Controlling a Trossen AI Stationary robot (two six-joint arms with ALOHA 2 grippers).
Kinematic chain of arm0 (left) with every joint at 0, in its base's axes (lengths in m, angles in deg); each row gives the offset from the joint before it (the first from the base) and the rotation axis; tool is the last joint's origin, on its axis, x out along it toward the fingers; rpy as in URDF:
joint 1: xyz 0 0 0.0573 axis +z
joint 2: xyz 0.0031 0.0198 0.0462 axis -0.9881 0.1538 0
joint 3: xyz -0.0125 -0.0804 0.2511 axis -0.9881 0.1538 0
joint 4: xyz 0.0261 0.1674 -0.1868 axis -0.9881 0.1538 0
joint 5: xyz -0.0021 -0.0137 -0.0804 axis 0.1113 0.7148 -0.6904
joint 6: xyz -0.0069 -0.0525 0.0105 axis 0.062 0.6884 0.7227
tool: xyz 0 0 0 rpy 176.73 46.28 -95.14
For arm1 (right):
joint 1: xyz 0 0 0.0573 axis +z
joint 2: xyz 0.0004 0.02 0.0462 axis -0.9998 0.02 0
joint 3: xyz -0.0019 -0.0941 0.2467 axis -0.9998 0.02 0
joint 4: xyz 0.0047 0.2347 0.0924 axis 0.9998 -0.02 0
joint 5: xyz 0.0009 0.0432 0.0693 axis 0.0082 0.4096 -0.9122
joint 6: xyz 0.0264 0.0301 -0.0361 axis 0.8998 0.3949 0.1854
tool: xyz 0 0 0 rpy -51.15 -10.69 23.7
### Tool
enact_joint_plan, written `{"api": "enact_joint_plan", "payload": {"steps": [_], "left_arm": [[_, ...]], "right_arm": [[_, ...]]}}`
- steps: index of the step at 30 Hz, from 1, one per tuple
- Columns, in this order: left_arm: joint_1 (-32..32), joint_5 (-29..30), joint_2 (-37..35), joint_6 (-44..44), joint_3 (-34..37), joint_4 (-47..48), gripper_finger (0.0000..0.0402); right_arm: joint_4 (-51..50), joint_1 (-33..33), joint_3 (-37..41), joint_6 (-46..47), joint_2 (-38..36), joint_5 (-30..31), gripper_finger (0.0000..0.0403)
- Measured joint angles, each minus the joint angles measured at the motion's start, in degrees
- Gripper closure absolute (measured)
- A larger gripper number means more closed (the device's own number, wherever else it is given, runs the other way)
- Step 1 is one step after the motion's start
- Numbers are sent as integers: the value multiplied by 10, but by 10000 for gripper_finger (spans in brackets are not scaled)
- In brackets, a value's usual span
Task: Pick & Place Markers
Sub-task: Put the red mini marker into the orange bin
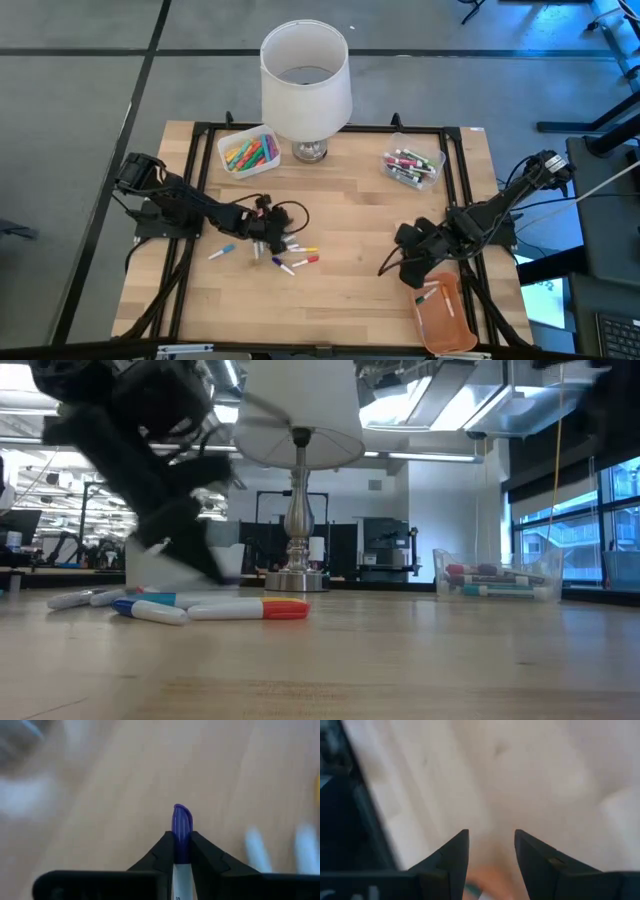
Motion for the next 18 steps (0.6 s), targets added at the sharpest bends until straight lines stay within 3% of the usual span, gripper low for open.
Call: {"api": "enact_joint_plan", "payload": {"steps": [3, 5, 12, 18], "left_arm": [[12, 20, -2, -35, -25, -55, 363], [22, 12, -2, -63, -44, -103, 361], [43, -18, -2, -91, -83, -367, 365], [24, -7, 17, -14, -84, -553, 358]], "right_arm": [[29, -1, 3, -28, 6, 160, 244], [77, -8, 13, -61, 14, 227, 244], [387, -50, 67, -243, 46, 124, 244], [733, -54, 154, -364, 65, 248, 244]]}}
